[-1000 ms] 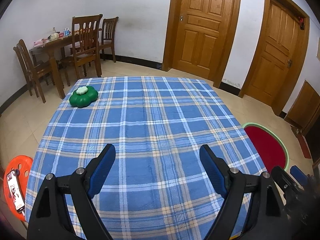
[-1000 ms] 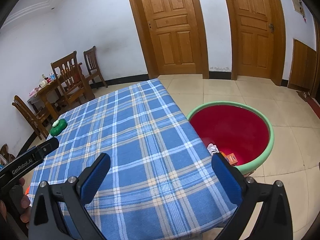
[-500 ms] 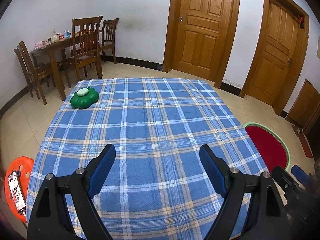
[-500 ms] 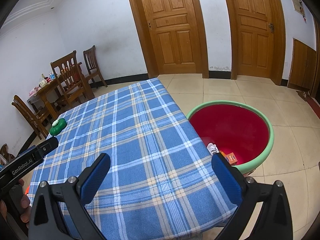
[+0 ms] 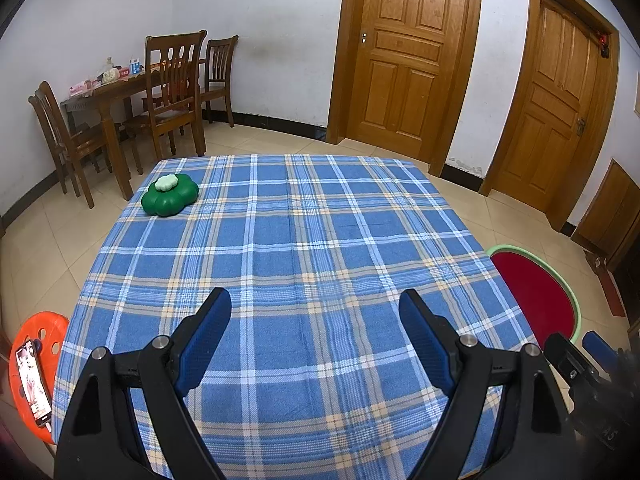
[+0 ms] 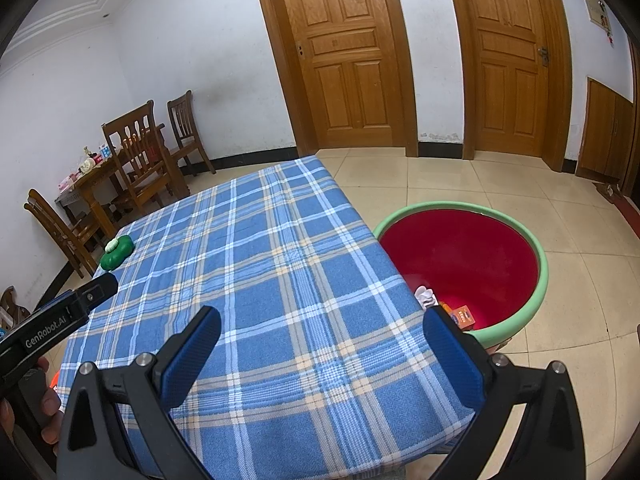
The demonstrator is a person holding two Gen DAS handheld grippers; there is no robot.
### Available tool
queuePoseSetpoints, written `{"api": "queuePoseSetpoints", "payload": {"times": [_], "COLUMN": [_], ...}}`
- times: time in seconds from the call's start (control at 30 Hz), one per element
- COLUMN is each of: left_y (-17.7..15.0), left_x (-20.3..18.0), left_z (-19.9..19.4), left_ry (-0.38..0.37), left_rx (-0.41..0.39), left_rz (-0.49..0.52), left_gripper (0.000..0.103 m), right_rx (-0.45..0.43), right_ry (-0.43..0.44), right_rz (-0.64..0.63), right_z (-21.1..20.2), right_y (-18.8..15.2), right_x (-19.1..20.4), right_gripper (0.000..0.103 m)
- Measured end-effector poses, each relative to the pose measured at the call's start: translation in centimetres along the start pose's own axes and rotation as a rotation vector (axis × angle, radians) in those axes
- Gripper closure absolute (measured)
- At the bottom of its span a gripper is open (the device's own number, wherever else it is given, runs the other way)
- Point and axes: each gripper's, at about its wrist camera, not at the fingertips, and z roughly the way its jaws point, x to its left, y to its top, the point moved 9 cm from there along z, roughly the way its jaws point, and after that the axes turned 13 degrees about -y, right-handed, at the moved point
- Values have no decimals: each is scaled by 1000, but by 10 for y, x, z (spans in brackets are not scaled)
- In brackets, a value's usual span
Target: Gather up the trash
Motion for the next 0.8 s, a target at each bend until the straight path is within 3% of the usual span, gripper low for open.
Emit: {"api": "queuePoseSetpoints", "payload": {"times": [0.8], "left_y": [-1], "left_x": [1], "left_z": [0], "left_ry": [3], "left_rx": [3], "left_rz": [0], "left_gripper": [18], "right_rx": [1], "right_ry": [0], "right_rz": [0], "right_z": [0], "right_y": [0], "right_x": [0], "right_gripper": [0]}}
